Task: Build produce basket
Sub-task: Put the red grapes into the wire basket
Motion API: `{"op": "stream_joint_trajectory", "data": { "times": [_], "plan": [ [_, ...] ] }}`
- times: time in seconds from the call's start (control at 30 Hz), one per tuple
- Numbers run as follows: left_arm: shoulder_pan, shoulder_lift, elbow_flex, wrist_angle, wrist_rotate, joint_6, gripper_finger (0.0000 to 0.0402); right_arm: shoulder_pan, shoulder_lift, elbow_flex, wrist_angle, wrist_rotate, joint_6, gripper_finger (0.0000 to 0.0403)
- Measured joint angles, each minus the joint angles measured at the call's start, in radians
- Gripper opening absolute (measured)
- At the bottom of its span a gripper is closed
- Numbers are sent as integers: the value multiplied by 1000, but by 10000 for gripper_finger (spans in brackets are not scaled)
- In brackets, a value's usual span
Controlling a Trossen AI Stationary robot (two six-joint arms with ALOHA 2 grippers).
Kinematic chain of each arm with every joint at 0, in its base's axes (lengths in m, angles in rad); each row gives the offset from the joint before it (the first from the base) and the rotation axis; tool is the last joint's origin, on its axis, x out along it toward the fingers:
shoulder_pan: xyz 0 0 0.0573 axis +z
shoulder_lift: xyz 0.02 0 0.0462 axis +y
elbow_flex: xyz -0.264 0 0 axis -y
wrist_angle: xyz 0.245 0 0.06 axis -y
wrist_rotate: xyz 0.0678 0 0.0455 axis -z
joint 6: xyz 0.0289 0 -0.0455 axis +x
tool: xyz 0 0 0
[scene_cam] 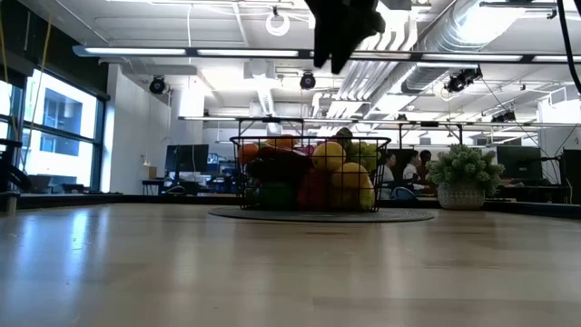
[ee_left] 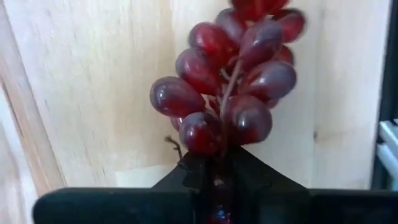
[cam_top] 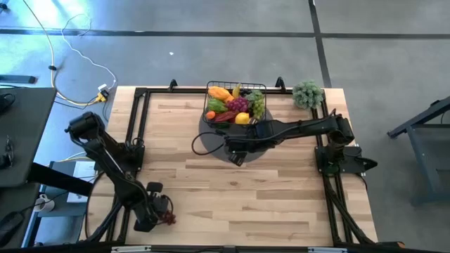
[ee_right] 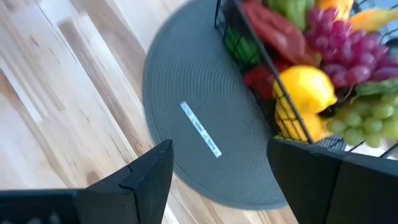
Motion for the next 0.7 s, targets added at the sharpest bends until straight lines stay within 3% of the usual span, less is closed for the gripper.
{"op": "stream_joint_trajectory", "data": {
  "times": [0.33, 0.7],
  "plan": [
    [87, -106, 1, -1, -63, -19, 11, 0, -3, 154, -34, 85, -67, 240],
    [290, -263, 2, 23, -265, 10, 9, -1, -2, 216, -53, 138, -113, 240]
  ]
}}
